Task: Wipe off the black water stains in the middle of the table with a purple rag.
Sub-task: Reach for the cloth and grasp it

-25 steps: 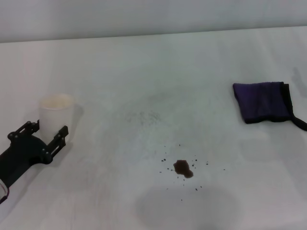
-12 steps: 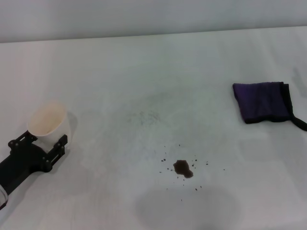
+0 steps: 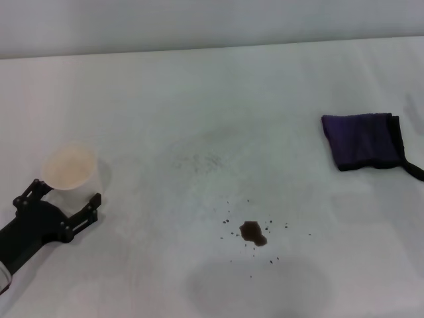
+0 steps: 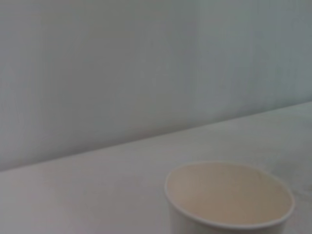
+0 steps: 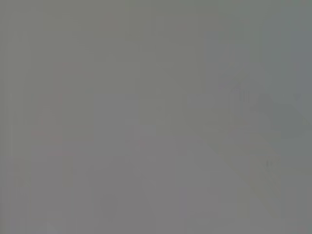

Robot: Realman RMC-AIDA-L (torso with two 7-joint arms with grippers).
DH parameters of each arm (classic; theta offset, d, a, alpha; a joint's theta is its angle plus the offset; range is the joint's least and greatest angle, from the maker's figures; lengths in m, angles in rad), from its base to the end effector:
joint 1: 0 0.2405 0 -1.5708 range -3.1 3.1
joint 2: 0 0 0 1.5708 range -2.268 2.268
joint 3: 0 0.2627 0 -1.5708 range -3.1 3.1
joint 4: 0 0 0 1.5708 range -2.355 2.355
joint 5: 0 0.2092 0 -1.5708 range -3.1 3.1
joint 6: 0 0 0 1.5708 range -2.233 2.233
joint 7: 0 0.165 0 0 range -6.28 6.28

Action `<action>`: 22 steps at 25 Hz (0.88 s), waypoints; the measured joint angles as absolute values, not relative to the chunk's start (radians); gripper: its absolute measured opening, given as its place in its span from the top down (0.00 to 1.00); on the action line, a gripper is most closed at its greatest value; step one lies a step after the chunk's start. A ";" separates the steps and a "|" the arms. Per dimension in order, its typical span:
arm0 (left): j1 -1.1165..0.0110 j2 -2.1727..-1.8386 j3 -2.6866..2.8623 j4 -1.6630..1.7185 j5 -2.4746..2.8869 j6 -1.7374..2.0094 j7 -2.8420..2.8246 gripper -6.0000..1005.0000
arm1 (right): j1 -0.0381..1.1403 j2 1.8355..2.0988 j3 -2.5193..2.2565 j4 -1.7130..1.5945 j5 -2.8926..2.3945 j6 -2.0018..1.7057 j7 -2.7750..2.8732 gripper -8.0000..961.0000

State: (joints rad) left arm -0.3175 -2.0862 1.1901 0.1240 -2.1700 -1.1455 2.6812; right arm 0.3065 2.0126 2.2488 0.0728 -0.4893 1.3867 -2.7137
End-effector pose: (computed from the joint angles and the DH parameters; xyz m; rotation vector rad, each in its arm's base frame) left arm -0.3539 0.2805 -0.0814 -2.1951 -0.5585 -0.5382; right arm 0.3879 0.3038 0.0677 -1.3955 0.5450 0.7915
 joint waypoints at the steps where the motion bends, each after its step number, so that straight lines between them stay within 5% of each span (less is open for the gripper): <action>1: -0.312 -2.086 1.190 0.126 -2.171 -1.154 2.689 0.29 | 0.306 2.013 2.249 0.073 -0.489 1.388 -2.714 0.11; 6: -0.279 -2.086 1.183 0.134 -2.176 -1.204 2.723 0.12 | 0.306 2.013 2.247 0.074 -0.490 1.391 -2.714 0.11; 22: -0.104 -2.076 1.177 0.138 -2.373 -1.264 2.804 0.12 | 0.301 2.010 2.246 0.075 -0.497 1.439 -2.659 0.11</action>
